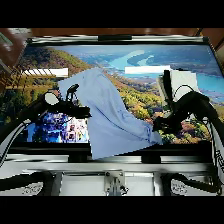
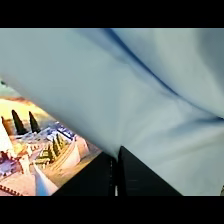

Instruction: Fold the shirts.

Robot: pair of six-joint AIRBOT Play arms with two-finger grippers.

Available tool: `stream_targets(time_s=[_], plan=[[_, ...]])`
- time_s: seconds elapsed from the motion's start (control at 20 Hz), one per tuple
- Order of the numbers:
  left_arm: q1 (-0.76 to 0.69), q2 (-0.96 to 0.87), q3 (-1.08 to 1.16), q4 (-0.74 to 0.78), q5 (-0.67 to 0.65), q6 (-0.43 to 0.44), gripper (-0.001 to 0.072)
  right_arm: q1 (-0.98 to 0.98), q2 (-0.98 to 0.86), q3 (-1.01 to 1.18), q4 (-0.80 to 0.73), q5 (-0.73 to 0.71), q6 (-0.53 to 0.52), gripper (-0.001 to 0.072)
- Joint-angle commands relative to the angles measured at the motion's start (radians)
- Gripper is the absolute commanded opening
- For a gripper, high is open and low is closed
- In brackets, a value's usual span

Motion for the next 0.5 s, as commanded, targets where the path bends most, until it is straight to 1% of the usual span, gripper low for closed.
stream_targets(time_s=[0.0, 0.05, 0.1, 0.15, 0.2, 0.25, 0.3, 0.4, 0.45], plan=[[-0.001, 0.072, 0.001, -0.005, -0.004, 0.018, 0.0032, 0.084, -0.036, -0.014, 0.013, 0.056, -0.006, 0.0673], [-0.002, 0.082, 0.001, -0.005, -0.016, 0.018, 0.0032, 0.112, -0.056, -0.014, 0.009, 0.055, -0.002, 0.0666], [-0.002, 0.089, 0.001, -0.005, -0.034, 0.018, 0.0032, 0.139, -0.072, -0.014, 0.004, 0.055, 0.000, 0.0519], [-0.002, 0.094, 0.001, -0.005, -0.053, 0.026, 0.0031, 0.157, -0.076, -0.014, -0.008, 0.063, 0.000, 0.0260], [-0.002, 0.102, 0.001, -0.005, -0.076, 0.047, 0.0031, 0.167, -0.072, -0.006, -0.047, 0.079, 0.021, 0.0081], [-0.008, 0.113, 0.001, -0.005, -0.098, 0.077, 0.0031, 0.167, -0.065, 0.011, -0.093, 0.089, 0.045, 0.0083], [-0.021, 0.126, 0.001, -0.006, -0.117, 0.106, 0.0031, 0.161, -0.053, 0.045, -0.150, 0.093, 0.047, 0.0082], [-0.088, 0.158, 0.001, -0.006, -0.146, 0.115, 0.0031, 0.142, -0.032, 0.155, -0.256, 0.110, 0.039, 0.0082], [-0.143, 0.172, 0.001, -0.006, -0.146, 0.114, 0.0031, 0.132, -0.024, 0.225, -0.298, 0.145, 0.036, 0.0082]])
